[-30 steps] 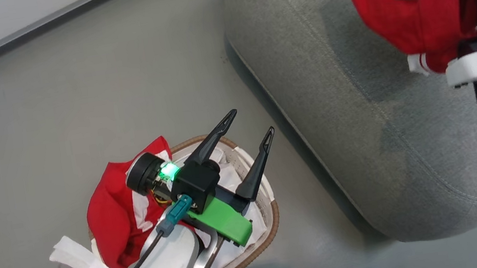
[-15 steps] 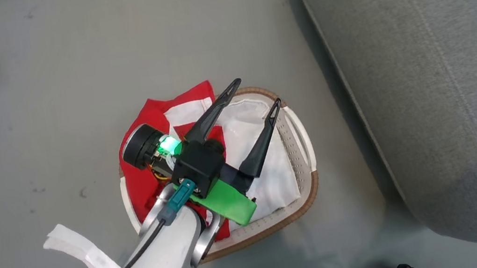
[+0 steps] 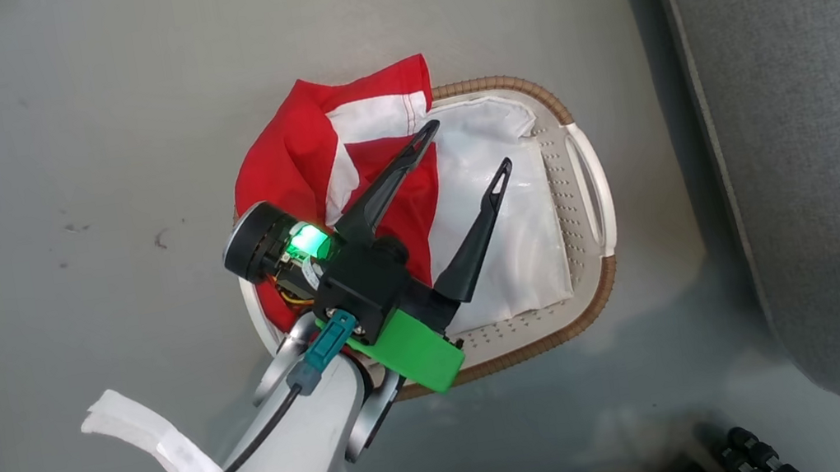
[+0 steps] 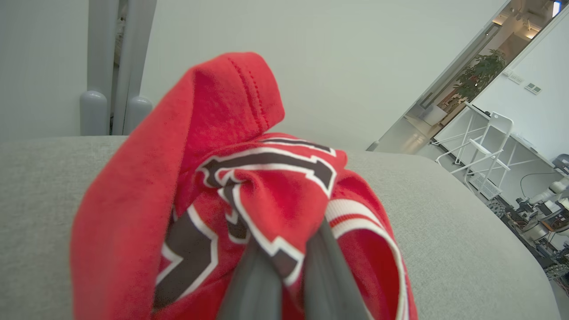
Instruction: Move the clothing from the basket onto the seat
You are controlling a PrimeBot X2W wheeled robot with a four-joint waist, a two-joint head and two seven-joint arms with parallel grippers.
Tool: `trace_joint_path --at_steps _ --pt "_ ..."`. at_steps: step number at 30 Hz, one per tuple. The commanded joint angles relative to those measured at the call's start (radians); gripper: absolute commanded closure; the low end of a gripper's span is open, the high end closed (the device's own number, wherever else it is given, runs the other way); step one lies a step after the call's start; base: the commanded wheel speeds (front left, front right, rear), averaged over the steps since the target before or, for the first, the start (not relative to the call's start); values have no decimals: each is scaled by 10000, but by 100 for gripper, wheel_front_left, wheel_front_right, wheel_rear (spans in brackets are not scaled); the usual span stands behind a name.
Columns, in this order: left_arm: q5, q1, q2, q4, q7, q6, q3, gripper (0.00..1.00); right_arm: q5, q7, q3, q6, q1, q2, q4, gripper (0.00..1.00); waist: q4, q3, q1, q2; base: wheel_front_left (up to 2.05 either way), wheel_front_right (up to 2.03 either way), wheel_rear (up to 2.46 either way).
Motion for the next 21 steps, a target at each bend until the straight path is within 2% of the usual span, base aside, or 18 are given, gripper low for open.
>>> trace_joint_path --at_steps 1,3,4,5,6,7,12,21 --pt "24 -210 1 -20 -9 -35 35 0 -124 -92 -40 -14 90 56 125 100 94 173 -1 37 0 0 0" --pt "27 -202 21 20 -9 -35 56 0 -192 -165 -68 -14 113 251 278 100 18 134 -1 37 0 0 0" --pt "18 -189 41 49 -9 -35 83 0 -212 -188 -64 -14 143 388 317 76 -39 94 -1 37 0 0 0" --pt "5 -184 64 65 -9 -35 86 0 -201 -214 -54 -14 163 527 339 59 -96 63 -1 37 0 0 0" --pt "-46 -190 108 97 -9 -35 135 0 -219 -218 -34 -14 207 679 349 15 -172 16 -1 37 0 0 0" --pt "-83 -204 139 122 -9 -35 209 0 -226 -227 -28 -14 265 799 318 0 -219 -31 -1 37 0 0 0" --pt "-163 -177 134 329 -9 -35 554 0 -175 -245 214 -14 757 1326 -86 0 -324 -552 -1 37 0 0 0" --pt "-353 490 -180 434 -9 -35 1508 0 132 -248 816 -14 2137 1803 -803 0 -200 -2142 -1 37 0 0 0"
